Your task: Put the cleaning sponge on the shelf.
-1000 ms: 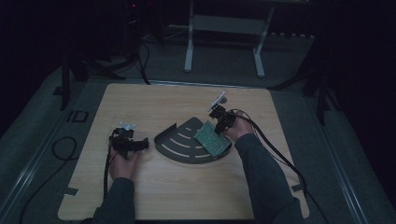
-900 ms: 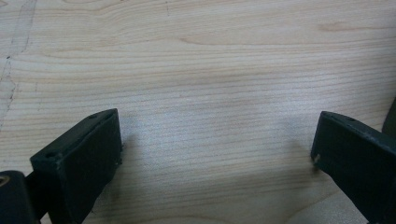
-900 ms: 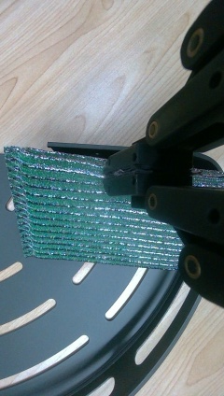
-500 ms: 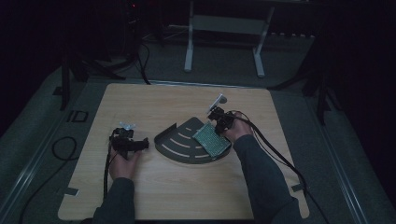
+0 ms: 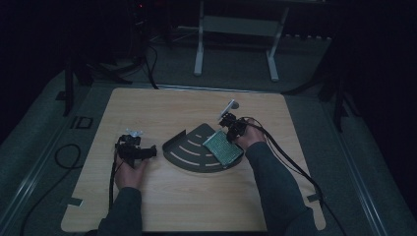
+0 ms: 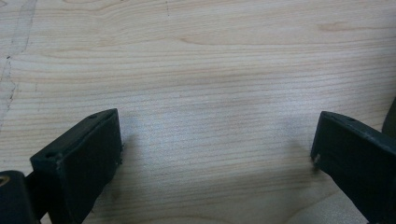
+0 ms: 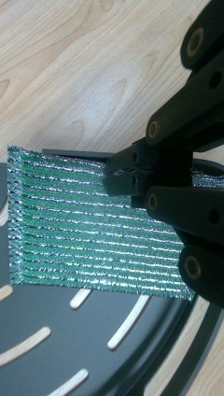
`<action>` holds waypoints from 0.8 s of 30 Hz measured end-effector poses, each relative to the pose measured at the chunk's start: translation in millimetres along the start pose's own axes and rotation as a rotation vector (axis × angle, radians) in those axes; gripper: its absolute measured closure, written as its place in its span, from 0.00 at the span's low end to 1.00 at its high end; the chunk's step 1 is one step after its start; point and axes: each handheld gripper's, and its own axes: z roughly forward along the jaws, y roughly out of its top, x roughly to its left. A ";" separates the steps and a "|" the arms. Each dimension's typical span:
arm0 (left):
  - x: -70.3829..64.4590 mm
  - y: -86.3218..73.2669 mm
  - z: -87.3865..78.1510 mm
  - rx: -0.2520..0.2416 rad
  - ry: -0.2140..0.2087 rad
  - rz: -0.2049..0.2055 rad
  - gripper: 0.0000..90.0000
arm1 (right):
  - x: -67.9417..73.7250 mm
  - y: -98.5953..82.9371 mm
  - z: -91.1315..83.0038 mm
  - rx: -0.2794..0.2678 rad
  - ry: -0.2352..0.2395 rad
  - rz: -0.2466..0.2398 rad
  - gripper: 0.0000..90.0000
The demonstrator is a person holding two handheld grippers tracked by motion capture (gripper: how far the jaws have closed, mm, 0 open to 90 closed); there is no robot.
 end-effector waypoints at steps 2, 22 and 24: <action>0.0 0.0 0.0 0.000 0.000 0.000 0.03 | -2.1 -1.8 1.2 -0.007 0.008 0.005 0.99; 0.0 0.0 0.1 0.000 0.000 0.000 0.03 | -2.7 -2.1 5.1 -0.012 0.007 -0.001 1.00; 0.0 0.0 0.1 0.000 0.000 0.000 0.03 | -2.6 -2.6 3.6 -0.016 0.010 0.001 0.99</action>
